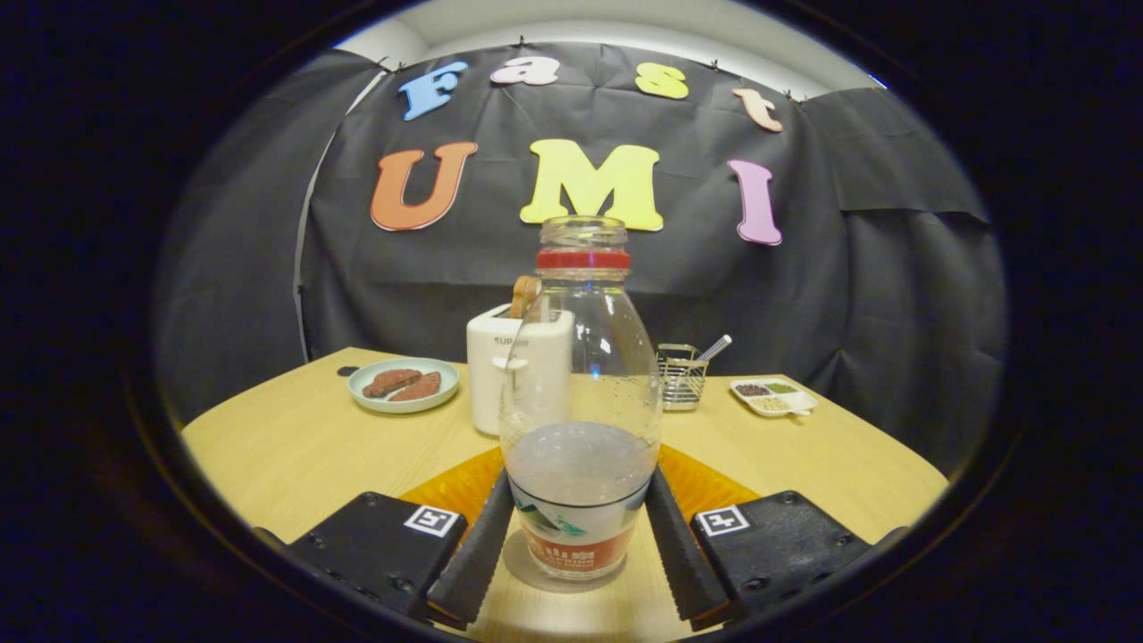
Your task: Take the bottle from table, then pour the juice into the cup, finally place the bottle on the coaster
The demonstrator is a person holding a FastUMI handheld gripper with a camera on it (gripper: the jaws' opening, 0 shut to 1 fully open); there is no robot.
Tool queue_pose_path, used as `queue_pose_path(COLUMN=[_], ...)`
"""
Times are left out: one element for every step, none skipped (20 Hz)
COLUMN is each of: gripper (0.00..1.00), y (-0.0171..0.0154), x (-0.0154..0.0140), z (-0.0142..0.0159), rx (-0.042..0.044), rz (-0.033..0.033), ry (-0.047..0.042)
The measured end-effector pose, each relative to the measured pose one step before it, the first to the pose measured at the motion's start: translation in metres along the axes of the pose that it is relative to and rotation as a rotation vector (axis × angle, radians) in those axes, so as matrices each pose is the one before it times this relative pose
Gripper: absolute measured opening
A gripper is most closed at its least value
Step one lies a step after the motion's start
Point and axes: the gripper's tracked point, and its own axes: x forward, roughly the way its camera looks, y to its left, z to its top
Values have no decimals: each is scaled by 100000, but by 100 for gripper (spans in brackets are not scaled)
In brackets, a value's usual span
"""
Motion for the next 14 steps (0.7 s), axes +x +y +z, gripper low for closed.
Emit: queue_pose_path(gripper=[82,82,82,82,82,82,82,83,83,84,84,84,86,95], y=[-3,69,-24,-109,-95,74,-14,-40,28,-33,44,149,46,53], x=[132,59,80,49,96,179,99,-13,-42,-33,-3,-69,-85,-181], z=[-311,-166,-102,-178,-335,-515,40,5,-54,-399,-252,-111,171,356], rx=[-80,147,218,203,92,-40,-51,721,406,168,-799,-1524,-405,-314], rz=[472,455,201,-92,-284,-32,433,7,-69,-185,-44,195,467,570], ry=[178,-467,-586,-259,610,1376,-1038,-536,107,1088,993,614,72,-713])
